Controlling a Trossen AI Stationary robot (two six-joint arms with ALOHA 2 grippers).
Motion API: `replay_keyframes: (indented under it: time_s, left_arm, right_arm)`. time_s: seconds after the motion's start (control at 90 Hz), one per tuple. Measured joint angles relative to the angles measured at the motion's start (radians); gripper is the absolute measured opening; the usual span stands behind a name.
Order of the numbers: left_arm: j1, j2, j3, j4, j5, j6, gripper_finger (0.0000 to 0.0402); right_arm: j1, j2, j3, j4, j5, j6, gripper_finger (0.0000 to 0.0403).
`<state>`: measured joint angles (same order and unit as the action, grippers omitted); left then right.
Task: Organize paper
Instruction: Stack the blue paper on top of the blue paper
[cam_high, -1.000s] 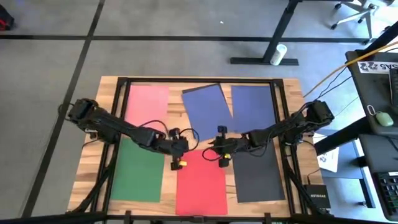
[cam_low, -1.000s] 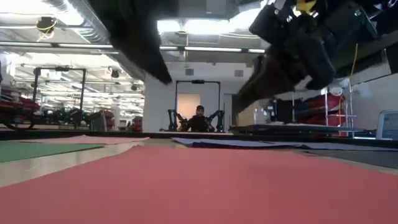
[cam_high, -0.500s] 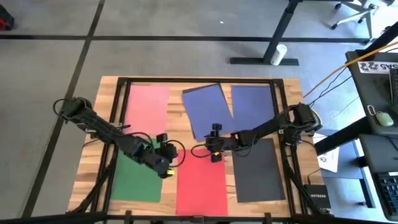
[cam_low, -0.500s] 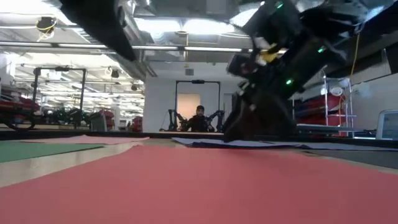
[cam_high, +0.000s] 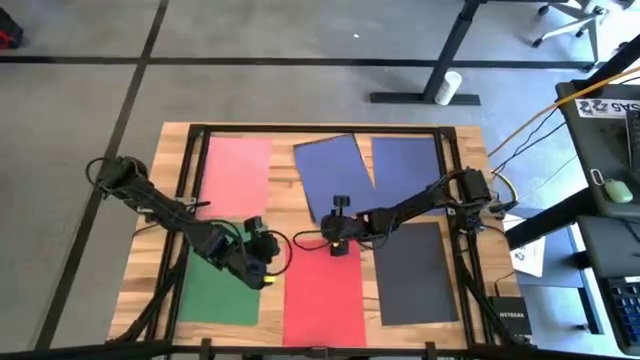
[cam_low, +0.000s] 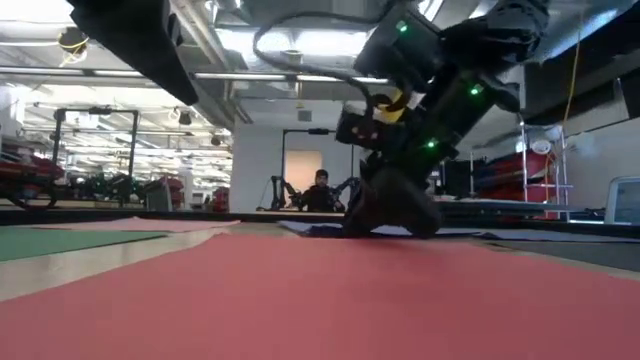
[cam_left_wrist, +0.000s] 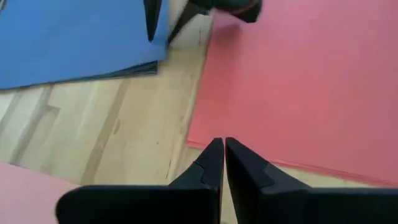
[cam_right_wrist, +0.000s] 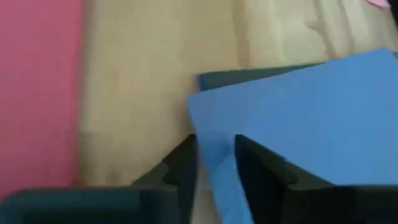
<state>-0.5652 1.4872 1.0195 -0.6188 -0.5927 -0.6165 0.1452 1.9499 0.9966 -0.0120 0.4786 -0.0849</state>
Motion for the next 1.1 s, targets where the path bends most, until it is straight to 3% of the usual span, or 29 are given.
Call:
replay_keyframes:
  time_s: [0.067,0.244,0.522,0.833,1.1]
  left_arm:
    - [-0.005,0.000,0.000,0.000,0.000,-0.003,0.0000]
    - [-0.022,0.000,0.000,0.000,-0.003,-0.011,0.0000]
    - [-0.033,0.000,0.000,0.000,-0.008,-0.026,0.0000]
    - [-0.055,0.000,0.000,-0.003,-0.008,-0.036,0.0000]
    - [-0.091,0.000,0.000,-0.025,-0.023,-0.084,0.0000]
  right_arm:
    - [-0.011,0.000,0.005,-0.005,0.005,-0.001,0.0010]
    - [-0.009,-0.002,0.022,-0.033,0.008,-0.018,0.0002]
    - [0.019,-0.003,0.196,-0.347,0.033,0.000,0.0000]
    - [0.030,-0.005,0.310,-0.455,-0.142,0.005,0.0000]
    - [0.031,-0.014,0.352,-0.561,-0.148,0.023,0.0000]
